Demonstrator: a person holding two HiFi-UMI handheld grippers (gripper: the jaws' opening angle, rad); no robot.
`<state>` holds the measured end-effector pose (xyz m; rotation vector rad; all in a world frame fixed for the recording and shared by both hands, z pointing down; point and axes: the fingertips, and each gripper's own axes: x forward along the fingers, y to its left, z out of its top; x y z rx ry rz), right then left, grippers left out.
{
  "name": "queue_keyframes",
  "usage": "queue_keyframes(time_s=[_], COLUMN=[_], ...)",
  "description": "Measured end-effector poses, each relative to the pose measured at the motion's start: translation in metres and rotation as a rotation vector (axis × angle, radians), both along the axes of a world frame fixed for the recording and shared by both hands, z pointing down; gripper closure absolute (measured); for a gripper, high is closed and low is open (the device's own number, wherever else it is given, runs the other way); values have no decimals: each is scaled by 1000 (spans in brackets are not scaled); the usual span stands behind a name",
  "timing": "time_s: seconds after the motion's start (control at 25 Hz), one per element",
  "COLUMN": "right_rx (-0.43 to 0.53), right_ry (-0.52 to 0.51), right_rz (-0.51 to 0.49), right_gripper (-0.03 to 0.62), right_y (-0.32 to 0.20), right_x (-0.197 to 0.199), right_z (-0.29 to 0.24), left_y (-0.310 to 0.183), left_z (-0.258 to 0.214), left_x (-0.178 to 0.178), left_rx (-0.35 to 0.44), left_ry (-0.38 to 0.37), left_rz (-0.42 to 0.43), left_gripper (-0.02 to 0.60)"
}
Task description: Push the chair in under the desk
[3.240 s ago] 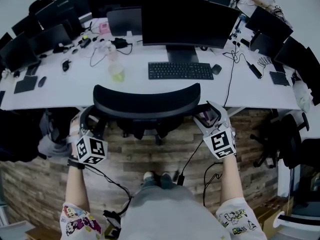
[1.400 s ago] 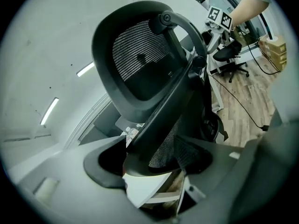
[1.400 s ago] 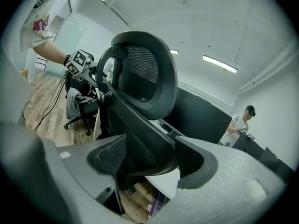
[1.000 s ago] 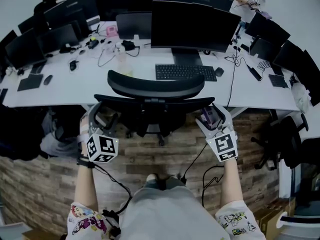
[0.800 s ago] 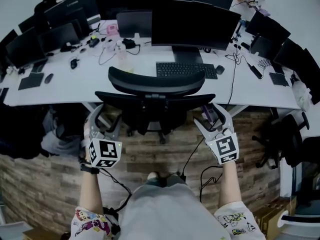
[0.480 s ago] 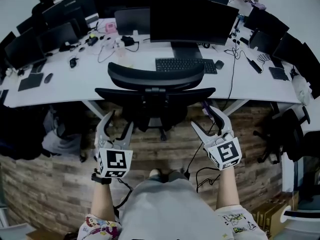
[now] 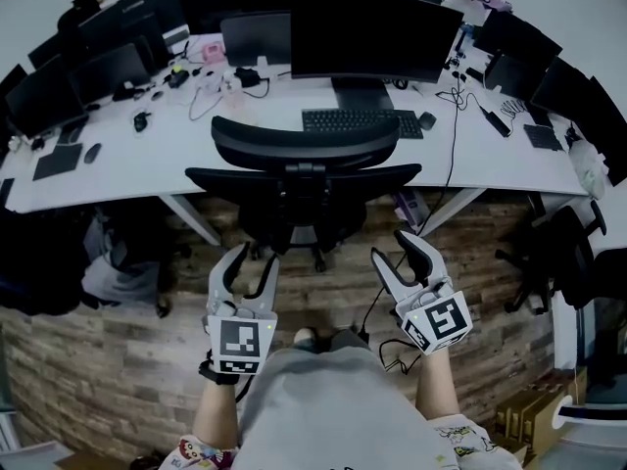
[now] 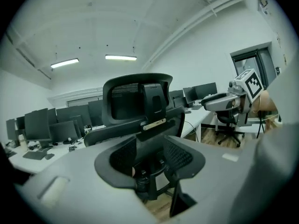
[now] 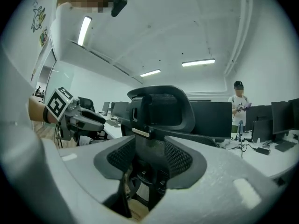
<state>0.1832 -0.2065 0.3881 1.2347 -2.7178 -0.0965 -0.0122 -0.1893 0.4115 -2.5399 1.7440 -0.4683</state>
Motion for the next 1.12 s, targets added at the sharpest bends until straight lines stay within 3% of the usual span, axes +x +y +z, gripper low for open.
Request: queue_keyframes(time_s=[0.4,0.68,1.12], right_rx=[-93,-169,-223], right_ry=[-11,-72,-50], right_rz=[1,4,12], right_gripper=[481,542,592], right_y=[30,50,70], right_x=[-9,-18,-19], right_z=[29,48,75], left_y=[25,42,59], left_z=[21,40,52], left_x=[3,-2,3], left_rx=[-88,-141,-143], left_ry=[58,85,114], left_rz=[-11,-19,-15], left_gripper=[440,463,559])
